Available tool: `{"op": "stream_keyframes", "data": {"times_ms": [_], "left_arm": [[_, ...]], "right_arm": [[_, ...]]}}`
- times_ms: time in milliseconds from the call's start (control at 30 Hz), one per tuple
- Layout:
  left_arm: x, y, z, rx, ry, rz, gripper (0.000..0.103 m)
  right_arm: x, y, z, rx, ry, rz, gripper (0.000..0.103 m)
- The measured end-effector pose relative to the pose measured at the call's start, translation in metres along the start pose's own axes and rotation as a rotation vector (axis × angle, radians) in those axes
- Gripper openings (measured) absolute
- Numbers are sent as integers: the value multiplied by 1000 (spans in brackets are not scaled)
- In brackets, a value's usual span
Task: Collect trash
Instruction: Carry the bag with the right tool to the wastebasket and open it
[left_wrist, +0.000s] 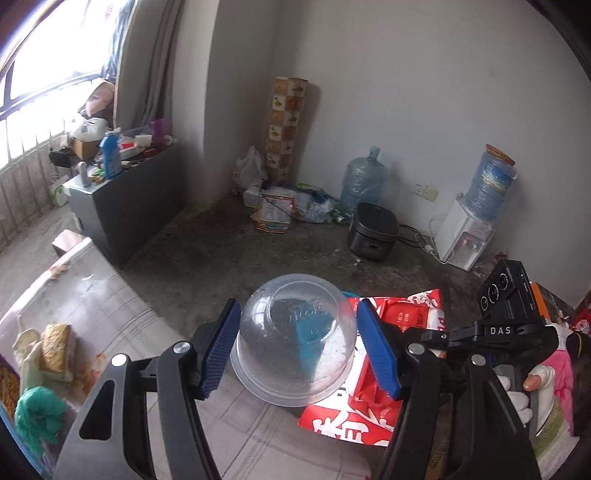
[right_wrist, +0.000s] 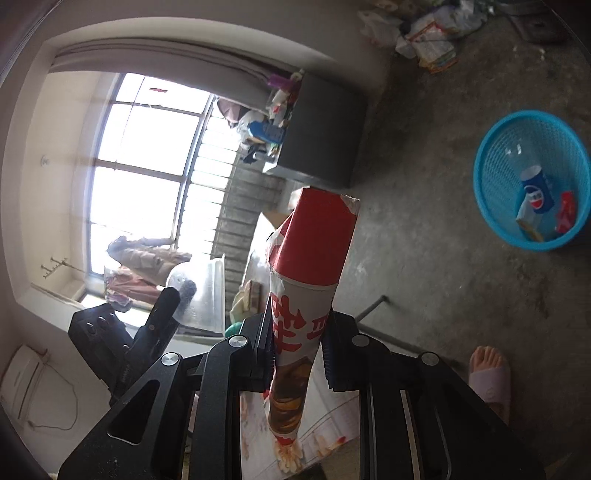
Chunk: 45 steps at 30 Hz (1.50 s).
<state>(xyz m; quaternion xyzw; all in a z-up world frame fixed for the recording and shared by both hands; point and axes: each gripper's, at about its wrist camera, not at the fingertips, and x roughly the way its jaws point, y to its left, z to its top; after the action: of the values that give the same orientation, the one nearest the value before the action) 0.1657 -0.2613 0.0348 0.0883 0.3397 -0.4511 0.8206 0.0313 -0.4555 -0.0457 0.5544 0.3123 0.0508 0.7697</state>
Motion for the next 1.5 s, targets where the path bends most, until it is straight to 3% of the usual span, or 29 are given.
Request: {"op": "stream_keyframes", "data": {"times_ms": [133, 267, 433, 567, 633, 667, 700, 833, 967, 1200, 1333, 1500], "left_arm": [[79, -28, 31, -17, 106, -130, 63], [169, -54, 43, -25, 236, -170, 64], [276, -67, 32, -61, 413, -139, 64], [336, -66, 20, -93, 488, -102, 64], [357, -64, 15, -97, 516, -66, 74], [363, -62, 13, -103, 515, -64, 75], [367, -60, 13, -107, 508, -64, 75], [365, -53, 18, -118, 467, -54, 76], [347, -50, 32, -91, 401, -68, 76], [303, -48, 48, -67, 314, -92, 76], [271, -44, 55, -59, 279, -108, 77], [223, -35, 63, -57, 205, -109, 78]], "right_arm": [[-25, -26, 32, -39, -128, -260, 19], [-12, -62, 59, -48, -154, -453, 19], [30, -106, 82, -33, -118, -631, 20], [55, -142, 102, -47, -60, -735, 21], [72, -158, 112, -64, -20, -789, 28], [79, -165, 115, -74, -8, -825, 37], [86, -174, 118, -84, 11, -853, 48], [101, -204, 126, -32, 64, -895, 54], [95, -206, 128, -13, 28, -895, 63], [72, -197, 126, 19, -57, -845, 65], [67, -195, 121, 27, -52, -876, 65], [51, -181, 118, 10, -112, -894, 66]]}}
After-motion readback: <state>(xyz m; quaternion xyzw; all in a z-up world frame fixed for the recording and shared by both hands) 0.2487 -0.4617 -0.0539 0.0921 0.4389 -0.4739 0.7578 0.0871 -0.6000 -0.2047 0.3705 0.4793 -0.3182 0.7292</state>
